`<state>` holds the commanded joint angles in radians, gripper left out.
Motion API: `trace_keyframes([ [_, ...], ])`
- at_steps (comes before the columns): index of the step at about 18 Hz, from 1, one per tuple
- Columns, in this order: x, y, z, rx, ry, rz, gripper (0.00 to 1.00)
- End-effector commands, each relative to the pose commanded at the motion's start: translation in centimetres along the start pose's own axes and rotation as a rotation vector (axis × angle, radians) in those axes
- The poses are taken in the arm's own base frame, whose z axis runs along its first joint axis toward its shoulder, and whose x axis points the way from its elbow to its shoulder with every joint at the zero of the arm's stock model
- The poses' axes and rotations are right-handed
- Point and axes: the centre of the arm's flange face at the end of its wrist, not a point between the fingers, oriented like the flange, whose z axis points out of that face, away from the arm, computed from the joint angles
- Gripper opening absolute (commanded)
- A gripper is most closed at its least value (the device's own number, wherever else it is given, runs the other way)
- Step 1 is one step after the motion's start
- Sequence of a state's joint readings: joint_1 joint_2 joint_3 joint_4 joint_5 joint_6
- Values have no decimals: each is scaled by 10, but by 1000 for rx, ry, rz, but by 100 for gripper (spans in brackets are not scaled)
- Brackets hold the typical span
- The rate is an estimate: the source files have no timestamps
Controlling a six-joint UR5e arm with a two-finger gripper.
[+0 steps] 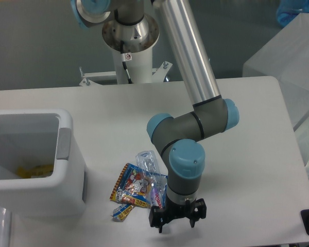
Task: Place the trash in the trash can
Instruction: 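Lower the gripper around the bottle's cap end and close it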
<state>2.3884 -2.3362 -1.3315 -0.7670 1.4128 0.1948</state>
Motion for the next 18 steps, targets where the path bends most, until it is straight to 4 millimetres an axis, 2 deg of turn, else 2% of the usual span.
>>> trace_keyframes([
  [5, 2, -2, 9, -5, 1, 4, 100],
  [8, 9, 1, 14, -17, -6, 11, 93],
  [12, 11, 3, 19, -27, -14, 14, 92],
  [18, 15, 6, 22, -36, -14, 21, 85],
])
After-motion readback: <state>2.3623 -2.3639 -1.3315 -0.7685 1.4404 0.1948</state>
